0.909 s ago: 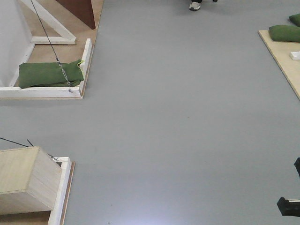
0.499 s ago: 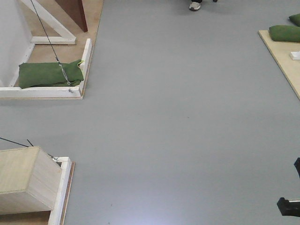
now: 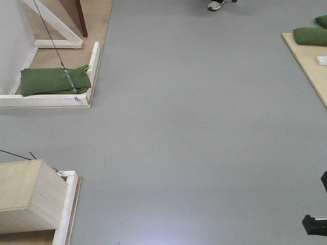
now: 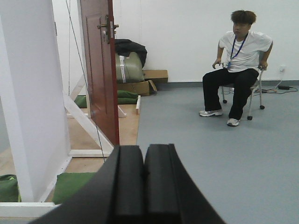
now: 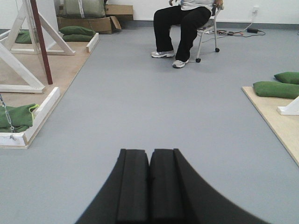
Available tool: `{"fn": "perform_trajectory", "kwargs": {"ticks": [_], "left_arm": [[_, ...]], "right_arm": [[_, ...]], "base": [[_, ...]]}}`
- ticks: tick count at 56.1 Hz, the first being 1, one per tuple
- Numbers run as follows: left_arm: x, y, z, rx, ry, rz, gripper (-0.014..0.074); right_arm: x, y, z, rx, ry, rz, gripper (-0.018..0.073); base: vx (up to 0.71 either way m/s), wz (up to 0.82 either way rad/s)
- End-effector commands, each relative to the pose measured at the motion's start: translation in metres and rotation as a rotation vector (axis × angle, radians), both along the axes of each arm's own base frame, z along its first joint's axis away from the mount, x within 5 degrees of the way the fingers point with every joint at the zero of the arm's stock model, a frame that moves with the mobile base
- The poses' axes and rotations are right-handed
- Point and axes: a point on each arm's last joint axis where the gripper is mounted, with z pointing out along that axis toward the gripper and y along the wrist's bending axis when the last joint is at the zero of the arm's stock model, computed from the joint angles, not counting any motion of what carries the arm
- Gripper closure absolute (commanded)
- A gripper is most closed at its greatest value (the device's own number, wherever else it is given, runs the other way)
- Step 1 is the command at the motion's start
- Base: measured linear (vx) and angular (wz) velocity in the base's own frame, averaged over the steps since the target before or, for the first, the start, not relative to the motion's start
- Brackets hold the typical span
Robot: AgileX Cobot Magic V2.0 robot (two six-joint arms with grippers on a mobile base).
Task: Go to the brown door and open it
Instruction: 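Drive the base forward toward the brown wooden door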
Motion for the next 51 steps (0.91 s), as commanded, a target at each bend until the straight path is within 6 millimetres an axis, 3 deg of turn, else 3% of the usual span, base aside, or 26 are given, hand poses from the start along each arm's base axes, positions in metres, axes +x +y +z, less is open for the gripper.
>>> {"fn": "perform_trajectory", "kwargs": {"ticks": [1,51], "left_arm": [[-0.0038,-0.0007,0.0176,-0.004,-0.125,-0.006,0.06],[-0.004,-0.0002,0.0177,-0.003,-0.126,0.002,0.06]], "right_arm": [[0.0004,-0.0003,0.0069,-0.011,-0.094,-0.002,0.0559],[0.0004,-0.0003,0.0067,-0.011,-0.095,-0.002,0.0559]], "base": [[0.0,0.0],[0.05,0.01]]}}
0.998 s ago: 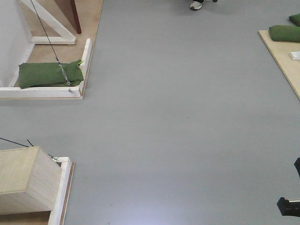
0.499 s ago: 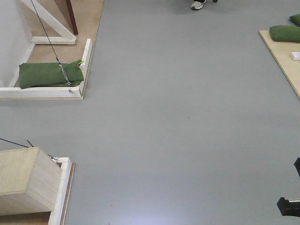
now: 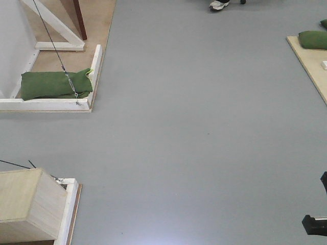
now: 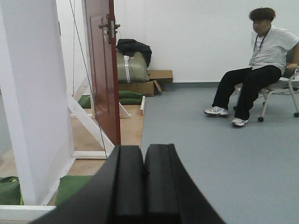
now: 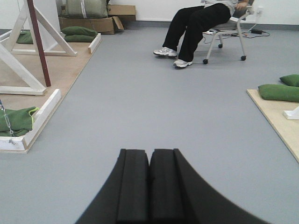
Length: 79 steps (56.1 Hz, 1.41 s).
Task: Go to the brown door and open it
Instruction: 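Drive the base forward toward the brown wooden door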
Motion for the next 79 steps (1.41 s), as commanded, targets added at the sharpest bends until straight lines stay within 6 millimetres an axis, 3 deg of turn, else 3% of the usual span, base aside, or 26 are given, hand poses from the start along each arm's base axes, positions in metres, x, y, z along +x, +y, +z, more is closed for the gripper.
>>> {"fn": "perform_trajectory", "kwargs": {"ticks": [1,79], "left_arm": [[-0.0039,-0.0007,0.0177,-0.003,-0.126,-0.006,0.06],[-0.0041,0.0021,0.0177,0.001,-0.126,0.048,0.06]], "right_arm": [[0.0004,-0.0003,0.0067,-0.011,-0.095,-0.002,0.0559],[0.0004,-0.0004,0.0067,-0.011,-0.095,-0.002,0.0559]], "base": [[0.13,0.03],[0.28,-0.04]]}}
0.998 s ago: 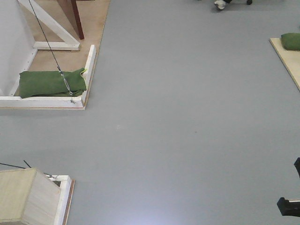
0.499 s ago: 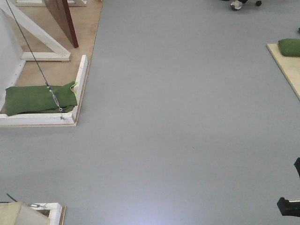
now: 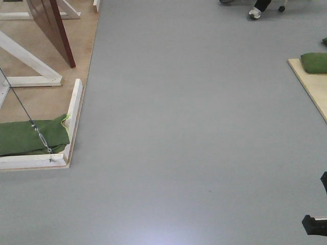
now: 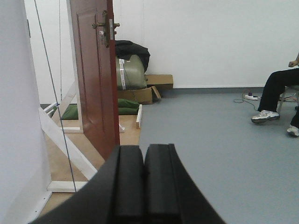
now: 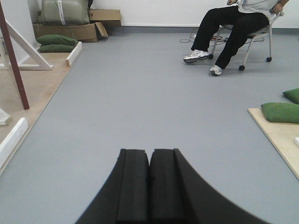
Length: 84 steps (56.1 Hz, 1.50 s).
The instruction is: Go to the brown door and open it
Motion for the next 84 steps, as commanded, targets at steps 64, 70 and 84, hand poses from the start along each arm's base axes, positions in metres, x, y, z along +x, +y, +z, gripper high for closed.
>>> {"fn": "perform_trajectory", "kwargs": {"ticks": [64,70,84], "left_arm": [[-0.0037,-0.0007,0.0176,0.004,-0.124,-0.003,0.06],[-0.0036,-0.0007,0.0175,0.004,-0.123,-0.003,0.06],[-0.0036,-0.0007,0.0175,0.004,-0.123,-0.003,0.06]], "right_arm": [[0.0005,-0.0004,0.0066,-0.011,-0.093,-0.002,0.0559],[0.0005,-0.0004,0.0066,-0.011,-0.093,-0.002,0.0559],[0.0005,-0.0004,0.0066,-0.011,-0.093,-0.002,0.0559]], "base": [[0.42,0.0],[0.4,0.04],[0.39,0.03]]}}
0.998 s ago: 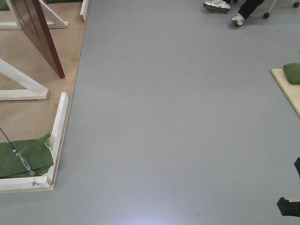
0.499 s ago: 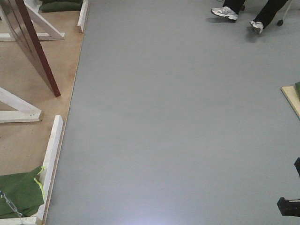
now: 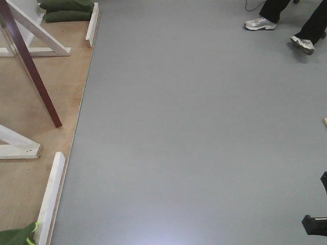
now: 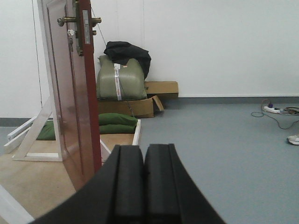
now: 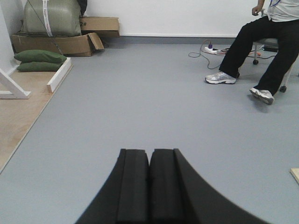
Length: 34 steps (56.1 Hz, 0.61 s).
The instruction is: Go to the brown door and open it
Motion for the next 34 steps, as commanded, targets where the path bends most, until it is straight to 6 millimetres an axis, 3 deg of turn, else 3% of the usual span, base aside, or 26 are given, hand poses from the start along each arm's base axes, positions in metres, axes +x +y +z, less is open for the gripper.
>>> {"fn": "perform_trajectory", "kwargs": {"ticks": [1,34], "left_arm": [[-0.0036,-0.0007,0.0175,0.004,-0.123,-0.003,0.06],[-0.0036,-0.0007,0.0175,0.004,-0.123,-0.003,0.06]], "right_arm": [[0.0005,-0.0004,0.0066,-0.011,-0.093,-0.002,0.0559],[0.0005,-0.0004,0.0066,-0.011,-0.093,-0.002,0.0559]], "base": [[0.39,0.02],[0.37,0.01]]}}
